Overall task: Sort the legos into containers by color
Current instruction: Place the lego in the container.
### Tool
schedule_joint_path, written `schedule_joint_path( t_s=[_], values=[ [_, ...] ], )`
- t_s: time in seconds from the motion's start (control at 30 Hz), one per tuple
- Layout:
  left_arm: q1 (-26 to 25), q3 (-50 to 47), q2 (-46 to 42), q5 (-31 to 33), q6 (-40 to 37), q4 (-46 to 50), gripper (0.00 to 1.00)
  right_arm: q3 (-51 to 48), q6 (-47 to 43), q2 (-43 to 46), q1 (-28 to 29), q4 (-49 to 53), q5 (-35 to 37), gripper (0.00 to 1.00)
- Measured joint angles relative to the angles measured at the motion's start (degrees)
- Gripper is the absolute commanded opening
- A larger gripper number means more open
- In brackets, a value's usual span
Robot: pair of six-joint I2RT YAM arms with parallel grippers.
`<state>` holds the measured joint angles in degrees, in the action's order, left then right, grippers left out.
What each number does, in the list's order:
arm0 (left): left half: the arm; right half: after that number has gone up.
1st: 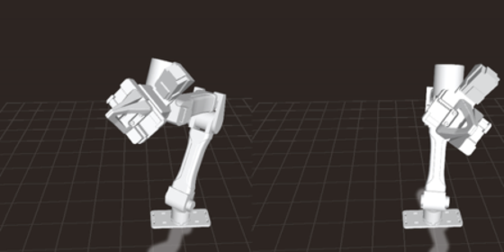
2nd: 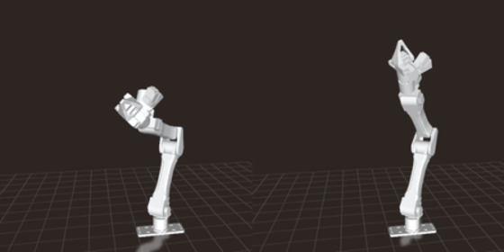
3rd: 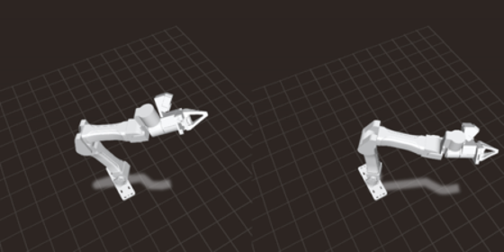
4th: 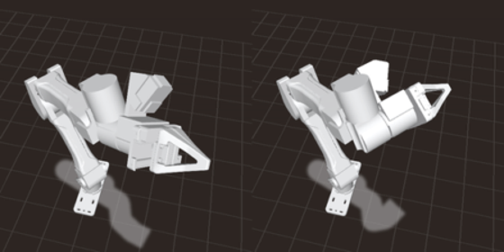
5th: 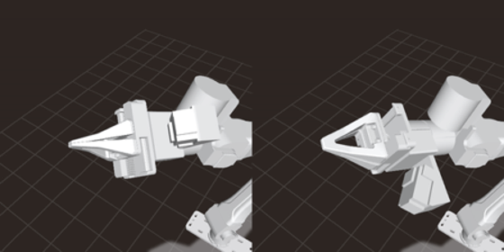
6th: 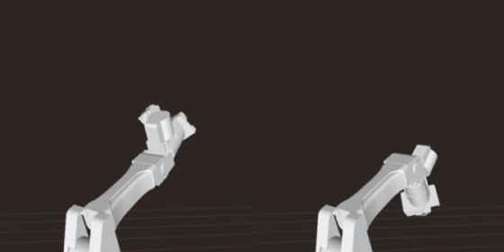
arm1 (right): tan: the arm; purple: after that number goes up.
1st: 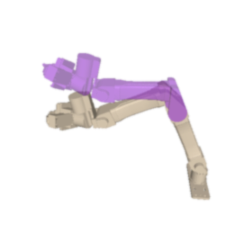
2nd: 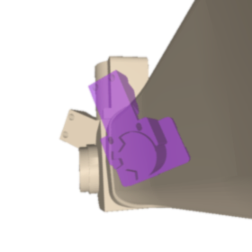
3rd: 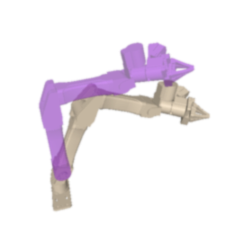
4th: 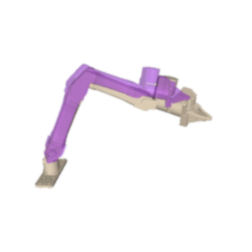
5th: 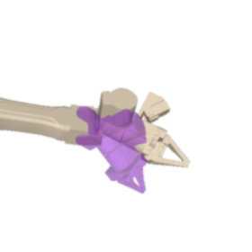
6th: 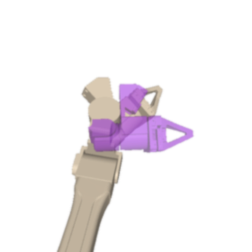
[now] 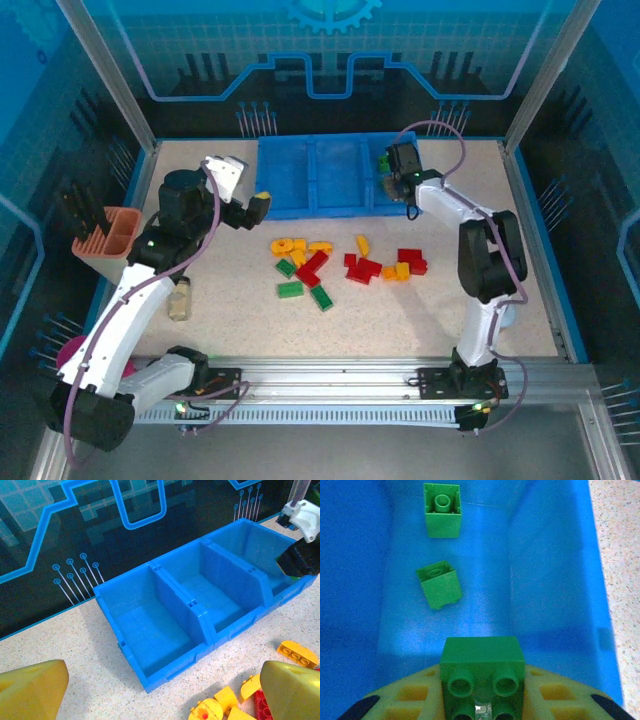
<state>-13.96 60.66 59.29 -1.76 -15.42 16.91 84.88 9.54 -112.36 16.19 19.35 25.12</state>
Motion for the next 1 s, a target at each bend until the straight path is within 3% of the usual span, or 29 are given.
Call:
schedule_joint_path(
  t_s=[0.3, 0.5, 0.7, 0.83, 1.0],
  values=[
    [0.0, 0.0, 0.0, 0.0, 0.02, 0.0, 0.99, 7.63, -1.01, -8.07, -1.42, -0.94, -0.94, 0.39],
    [0.0, 0.0, 0.0, 0.02, 0.02, 0.0, 0.99, 9.7, -1.25, -9.44, -1.42, -0.07, -2.03, 0.48],
    [0.0, 0.0, 0.0, 0.02, 0.04, 0.0, 1.0, 9.62, -1.2, -9.4, -1.4, 0.92, -2.67, 0.48],
    [0.0, 0.0, -0.09, 0.04, 0.02, 0.0, 0.99, 6.29, -1.01, -6.91, -1.14, 1.18, -2.78, 0.5],
    [-0.07, -0.02, -0.81, 0.46, 0.02, -0.07, 0.99, -1.66, -0.59, 3.85, 1.57, 3.96, -4.37, 0.52]
  ],
)
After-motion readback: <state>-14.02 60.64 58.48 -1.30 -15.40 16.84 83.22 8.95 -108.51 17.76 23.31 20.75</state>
